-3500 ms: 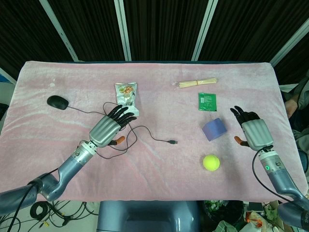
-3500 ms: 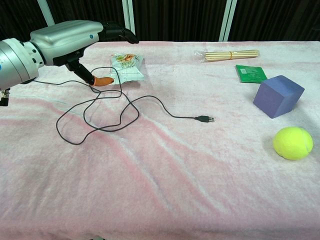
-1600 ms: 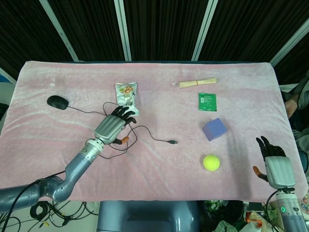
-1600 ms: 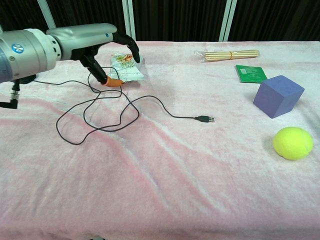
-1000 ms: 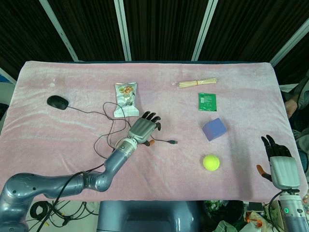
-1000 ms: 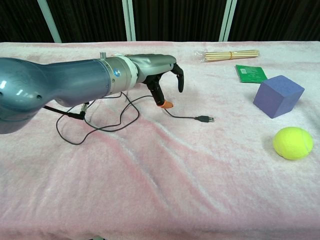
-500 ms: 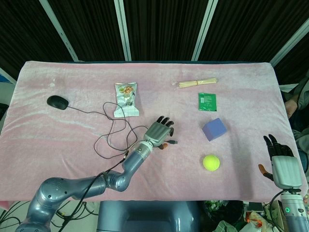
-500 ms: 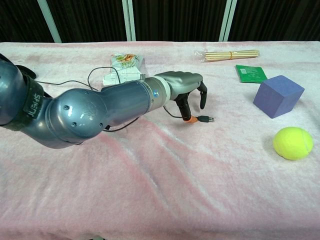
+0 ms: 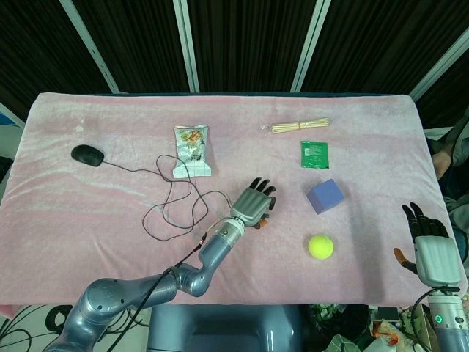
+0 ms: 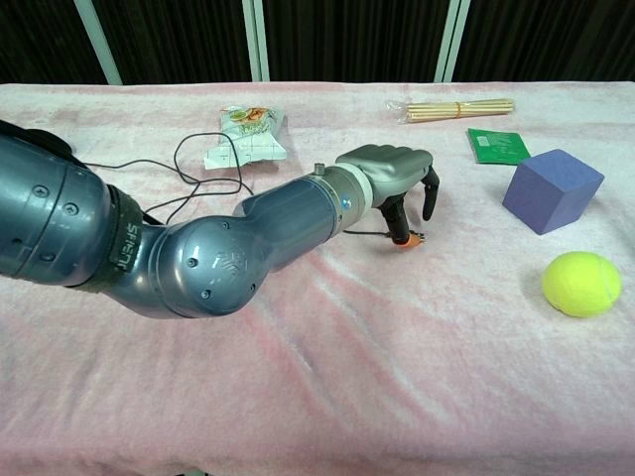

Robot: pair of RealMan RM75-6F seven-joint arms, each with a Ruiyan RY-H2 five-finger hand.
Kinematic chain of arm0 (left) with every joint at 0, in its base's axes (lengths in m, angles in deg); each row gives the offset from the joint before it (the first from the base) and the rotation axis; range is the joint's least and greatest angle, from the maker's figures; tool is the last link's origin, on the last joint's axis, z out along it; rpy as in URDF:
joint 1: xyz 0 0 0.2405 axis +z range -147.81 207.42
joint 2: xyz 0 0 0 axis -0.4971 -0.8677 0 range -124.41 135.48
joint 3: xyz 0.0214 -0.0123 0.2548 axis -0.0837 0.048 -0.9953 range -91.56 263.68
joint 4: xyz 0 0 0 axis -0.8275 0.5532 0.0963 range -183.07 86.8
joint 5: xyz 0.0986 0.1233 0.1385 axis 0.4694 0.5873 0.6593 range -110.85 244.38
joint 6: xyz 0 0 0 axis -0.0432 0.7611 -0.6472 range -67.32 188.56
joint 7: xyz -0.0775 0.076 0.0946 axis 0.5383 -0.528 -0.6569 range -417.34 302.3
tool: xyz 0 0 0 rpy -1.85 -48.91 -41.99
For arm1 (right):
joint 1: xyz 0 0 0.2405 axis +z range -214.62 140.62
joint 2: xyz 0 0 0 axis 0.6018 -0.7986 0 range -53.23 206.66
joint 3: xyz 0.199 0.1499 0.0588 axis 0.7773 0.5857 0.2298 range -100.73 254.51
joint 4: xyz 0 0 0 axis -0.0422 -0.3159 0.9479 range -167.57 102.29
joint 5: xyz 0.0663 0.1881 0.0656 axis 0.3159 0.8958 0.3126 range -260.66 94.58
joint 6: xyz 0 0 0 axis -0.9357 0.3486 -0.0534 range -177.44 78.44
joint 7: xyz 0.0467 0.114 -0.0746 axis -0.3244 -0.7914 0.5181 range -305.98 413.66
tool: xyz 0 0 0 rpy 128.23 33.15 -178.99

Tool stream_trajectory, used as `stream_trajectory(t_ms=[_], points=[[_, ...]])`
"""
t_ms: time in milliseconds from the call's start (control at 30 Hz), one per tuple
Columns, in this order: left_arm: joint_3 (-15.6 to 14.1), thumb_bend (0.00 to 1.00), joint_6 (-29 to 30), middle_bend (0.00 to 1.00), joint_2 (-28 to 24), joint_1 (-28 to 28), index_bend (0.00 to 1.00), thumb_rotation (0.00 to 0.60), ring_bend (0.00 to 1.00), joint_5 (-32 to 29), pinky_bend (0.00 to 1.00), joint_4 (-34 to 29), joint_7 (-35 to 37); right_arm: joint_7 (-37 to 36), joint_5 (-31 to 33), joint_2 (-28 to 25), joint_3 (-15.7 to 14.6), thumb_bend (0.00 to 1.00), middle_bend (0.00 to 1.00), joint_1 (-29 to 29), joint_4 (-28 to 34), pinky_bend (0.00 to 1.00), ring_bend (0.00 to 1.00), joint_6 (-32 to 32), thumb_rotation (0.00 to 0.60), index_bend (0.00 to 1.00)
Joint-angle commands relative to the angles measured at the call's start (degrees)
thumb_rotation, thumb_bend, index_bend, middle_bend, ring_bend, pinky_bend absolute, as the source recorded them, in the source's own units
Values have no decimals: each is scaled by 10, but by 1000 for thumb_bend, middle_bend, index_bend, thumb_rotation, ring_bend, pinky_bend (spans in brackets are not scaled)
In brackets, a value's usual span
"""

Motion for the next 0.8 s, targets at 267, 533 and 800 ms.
stream_trajectory(t_ms=[267, 533, 800], points=[[7, 287, -12, 163, 20, -10, 462, 600, 0, -3, 0, 34, -15, 0, 0, 1, 5, 162, 60, -1, -2, 208, 220, 0, 600, 0], [9, 287, -17, 164, 20, -4, 470, 600, 0, -18, 0, 31, -38, -1, -4, 0, 7, 162, 60, -4, 1, 208, 221, 3, 600, 0], [13, 312, -5, 192, 26, -2, 538, 600, 0, -39, 0, 36, -78, -3, -5, 1, 9, 162, 60, -4, 1, 208, 220, 2, 600, 0]])
